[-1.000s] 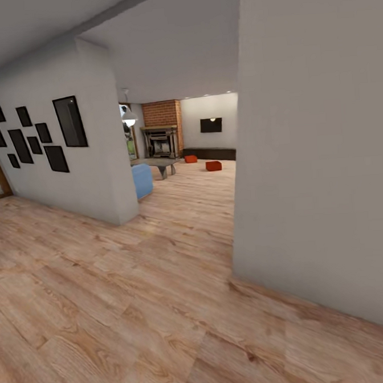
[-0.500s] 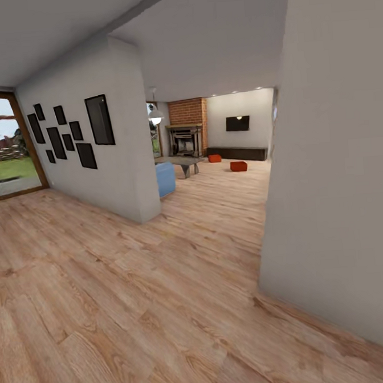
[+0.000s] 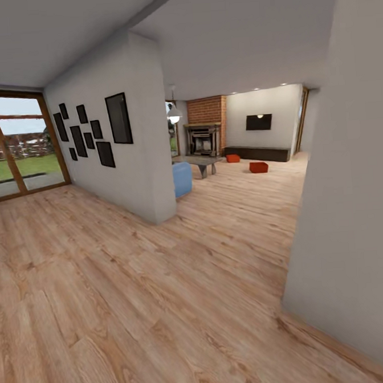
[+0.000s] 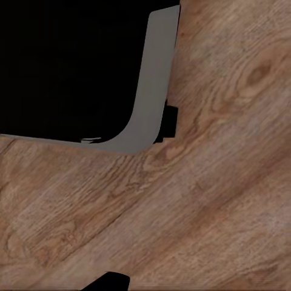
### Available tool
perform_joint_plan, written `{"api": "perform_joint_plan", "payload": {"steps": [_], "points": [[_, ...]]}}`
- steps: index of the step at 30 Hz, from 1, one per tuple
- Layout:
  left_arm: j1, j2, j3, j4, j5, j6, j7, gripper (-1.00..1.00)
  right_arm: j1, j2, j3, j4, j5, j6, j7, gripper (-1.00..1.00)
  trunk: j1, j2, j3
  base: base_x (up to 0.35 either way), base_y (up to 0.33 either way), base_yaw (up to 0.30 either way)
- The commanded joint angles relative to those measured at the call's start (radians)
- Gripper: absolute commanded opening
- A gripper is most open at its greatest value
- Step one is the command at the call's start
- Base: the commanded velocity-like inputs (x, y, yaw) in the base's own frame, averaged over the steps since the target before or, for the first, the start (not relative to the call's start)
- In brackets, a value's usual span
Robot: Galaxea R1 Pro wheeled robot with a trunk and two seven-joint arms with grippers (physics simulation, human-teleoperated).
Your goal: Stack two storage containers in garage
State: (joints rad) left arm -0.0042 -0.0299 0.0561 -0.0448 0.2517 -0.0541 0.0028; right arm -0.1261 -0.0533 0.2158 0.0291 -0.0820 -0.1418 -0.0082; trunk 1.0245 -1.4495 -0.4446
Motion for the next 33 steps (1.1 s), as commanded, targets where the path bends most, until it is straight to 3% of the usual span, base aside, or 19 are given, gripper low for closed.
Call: {"api": "perform_joint_plan", "payload": {"steps": [1,33], "points": [[0.0,0.0,0.005,0.0,0.001,-0.003,0.0,1.0,-0.001,0.0,0.008,0.003,-0.008,-0.006,0.0,1.0,0.001,0.0,-0.001,0.322,0.0,0.019],[0.0,-0.002,0.007,-0.001,0.003,-0.007,0.0,1.0,-0.001,0.009,0.005,0.003,-0.004,-0.007,0.001,1.0,0.001,0.0,-0.001,0.322,0.0,0.001]]}}
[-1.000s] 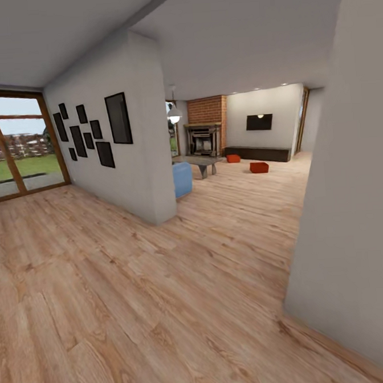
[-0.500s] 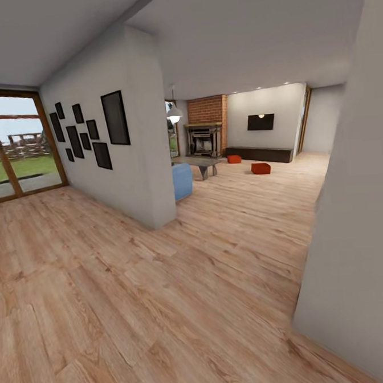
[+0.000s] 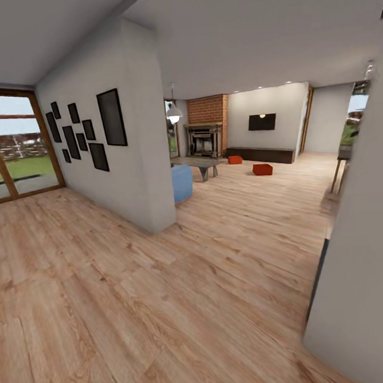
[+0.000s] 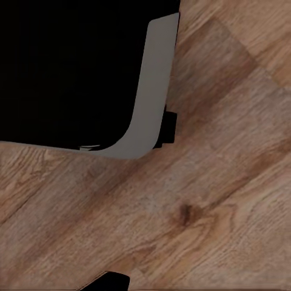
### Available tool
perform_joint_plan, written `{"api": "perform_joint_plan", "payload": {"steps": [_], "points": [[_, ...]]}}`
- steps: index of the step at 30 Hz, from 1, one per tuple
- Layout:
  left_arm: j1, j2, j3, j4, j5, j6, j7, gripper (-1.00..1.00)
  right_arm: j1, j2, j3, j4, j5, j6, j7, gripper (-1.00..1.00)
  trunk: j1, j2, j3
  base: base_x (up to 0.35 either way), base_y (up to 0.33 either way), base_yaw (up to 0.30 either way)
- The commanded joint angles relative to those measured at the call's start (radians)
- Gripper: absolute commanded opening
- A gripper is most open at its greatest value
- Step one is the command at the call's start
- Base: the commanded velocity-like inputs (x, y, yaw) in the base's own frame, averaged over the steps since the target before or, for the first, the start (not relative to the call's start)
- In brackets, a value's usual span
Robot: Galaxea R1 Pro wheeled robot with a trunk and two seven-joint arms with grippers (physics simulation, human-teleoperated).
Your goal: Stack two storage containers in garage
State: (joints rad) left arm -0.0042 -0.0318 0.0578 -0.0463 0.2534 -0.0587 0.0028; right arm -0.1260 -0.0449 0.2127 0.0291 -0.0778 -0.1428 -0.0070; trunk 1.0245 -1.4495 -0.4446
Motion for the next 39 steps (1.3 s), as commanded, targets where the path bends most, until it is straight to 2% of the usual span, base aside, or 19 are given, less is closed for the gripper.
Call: {"api": "perform_joint_plan", "payload": {"steps": [1,39], "points": [[0.0,0.0,0.006,0.0,0.001,-0.003,0.0,1.0,-0.001,0.0,0.008,0.003,-0.008,-0.006,-0.001,1.0,0.001,0.0,-0.001,0.322,0.0,0.0],[0.0,0.0,0.005,0.0,0.001,0.0,0.0,1.0,-0.001,0.001,0.008,0.003,-0.01,-0.004,0.0,1.0,0.001,0.0,-0.001,0.322,0.0,0.0]]}}
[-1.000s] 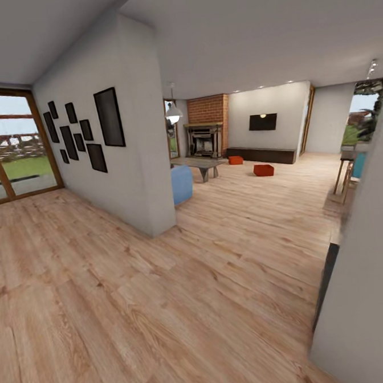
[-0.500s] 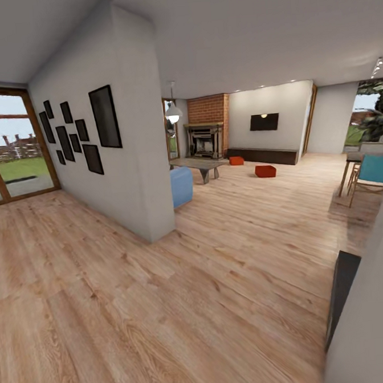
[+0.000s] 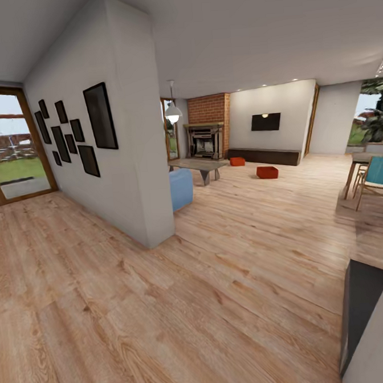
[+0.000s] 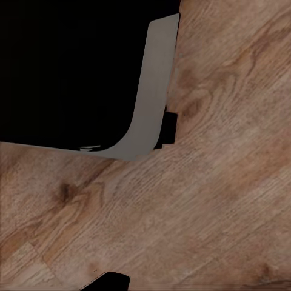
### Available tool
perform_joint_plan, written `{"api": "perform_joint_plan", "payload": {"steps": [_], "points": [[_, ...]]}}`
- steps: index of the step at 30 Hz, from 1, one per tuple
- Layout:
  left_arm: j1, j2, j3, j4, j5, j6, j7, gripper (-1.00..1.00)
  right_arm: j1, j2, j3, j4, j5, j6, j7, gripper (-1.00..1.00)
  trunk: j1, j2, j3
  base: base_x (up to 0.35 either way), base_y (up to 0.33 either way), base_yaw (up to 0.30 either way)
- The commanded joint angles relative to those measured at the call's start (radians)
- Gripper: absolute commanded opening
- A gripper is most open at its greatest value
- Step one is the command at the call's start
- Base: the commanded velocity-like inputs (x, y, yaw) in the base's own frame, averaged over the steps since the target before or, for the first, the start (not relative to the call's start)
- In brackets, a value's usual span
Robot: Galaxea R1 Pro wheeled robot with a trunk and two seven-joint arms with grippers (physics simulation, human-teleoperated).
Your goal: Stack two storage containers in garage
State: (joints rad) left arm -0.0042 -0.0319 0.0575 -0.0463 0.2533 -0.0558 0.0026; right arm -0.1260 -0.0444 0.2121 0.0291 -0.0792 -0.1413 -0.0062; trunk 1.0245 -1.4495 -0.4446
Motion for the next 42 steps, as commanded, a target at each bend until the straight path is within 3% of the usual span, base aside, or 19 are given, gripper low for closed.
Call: {"api": "perform_joint_plan", "payload": {"steps": [1,42], "points": [[0.0,0.0,0.005,0.0,0.001,-0.003,0.0,1.0,-0.001,0.0,0.008,0.003,-0.008,-0.006,-0.001,1.0,0.001,0.0,-0.001,0.322,0.0,0.0],[0.0,0.0,0.004,0.0,0.001,-0.001,0.0,1.0,-0.001,-0.001,0.004,0.003,-0.011,-0.005,-0.001,1.0,0.001,0.0,-0.001,0.323,0.0,0.0]]}}
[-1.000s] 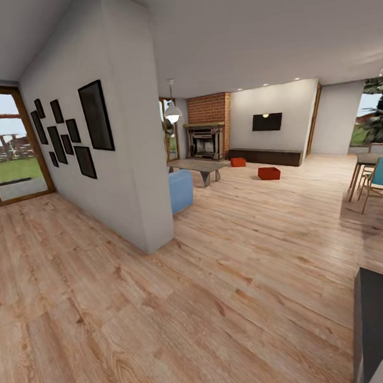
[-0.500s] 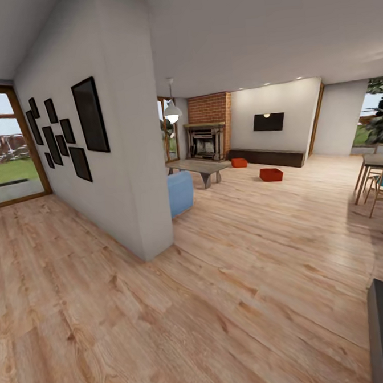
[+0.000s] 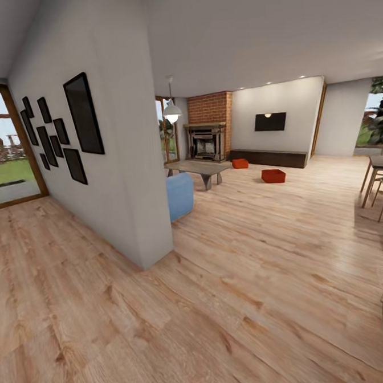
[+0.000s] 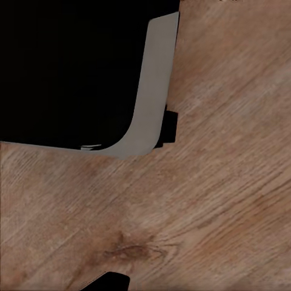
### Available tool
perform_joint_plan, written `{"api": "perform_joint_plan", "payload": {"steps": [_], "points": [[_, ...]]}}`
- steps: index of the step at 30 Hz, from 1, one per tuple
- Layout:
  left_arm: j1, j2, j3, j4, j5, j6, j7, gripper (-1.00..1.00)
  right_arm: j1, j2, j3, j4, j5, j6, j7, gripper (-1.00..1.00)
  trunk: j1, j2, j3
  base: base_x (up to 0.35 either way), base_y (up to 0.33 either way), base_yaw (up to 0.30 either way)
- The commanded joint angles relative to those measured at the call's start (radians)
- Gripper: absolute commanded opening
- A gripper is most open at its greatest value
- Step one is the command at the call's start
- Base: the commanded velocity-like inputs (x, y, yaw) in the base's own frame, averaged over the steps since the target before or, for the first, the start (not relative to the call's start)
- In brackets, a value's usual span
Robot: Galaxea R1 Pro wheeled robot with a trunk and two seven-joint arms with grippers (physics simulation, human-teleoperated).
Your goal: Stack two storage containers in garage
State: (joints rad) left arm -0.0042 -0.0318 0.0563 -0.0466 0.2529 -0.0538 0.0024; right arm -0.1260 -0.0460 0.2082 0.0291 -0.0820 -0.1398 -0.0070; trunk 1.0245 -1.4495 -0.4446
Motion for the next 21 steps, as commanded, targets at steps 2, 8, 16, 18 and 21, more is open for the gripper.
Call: {"api": "perform_joint_plan", "payload": {"steps": [2,8,16,18,21], "points": [[0.0,0.0,0.005,0.0,0.001,-0.002,0.0,1.0,-0.001,0.002,0.007,0.003,-0.009,-0.006,-0.001,1.0,0.001,0.0,-0.001,0.323,0.0,0.0],[0.0,-0.002,0.005,0.0,0.001,0.0,0.0,1.0,-0.001,0.001,0.009,0.003,-0.009,-0.006,-0.001,1.0,0.001,0.0,-0.001,0.323,0.0,0.0],[0.0,-0.002,0.004,0.0,-0.007,0.005,-0.001,1.0,-0.001,0.003,0.008,0.003,-0.011,-0.006,-0.001,1.0,0.001,0.0,-0.001,0.323,0.0,0.0],[0.0,-0.002,0.004,0.0,-0.008,0.005,-0.001,1.0,-0.001,0.003,0.009,0.003,-0.011,-0.006,-0.001,1.0,0.001,0.0,-0.001,0.323,0.0,0.0],[0.0,-0.002,0.004,0.0,-0.008,0.004,-0.001,1.0,-0.001,0.001,0.01,0.003,-0.009,-0.006,-0.001,1.0,0.001,0.0,-0.001,0.323,0.0,0.0]]}}
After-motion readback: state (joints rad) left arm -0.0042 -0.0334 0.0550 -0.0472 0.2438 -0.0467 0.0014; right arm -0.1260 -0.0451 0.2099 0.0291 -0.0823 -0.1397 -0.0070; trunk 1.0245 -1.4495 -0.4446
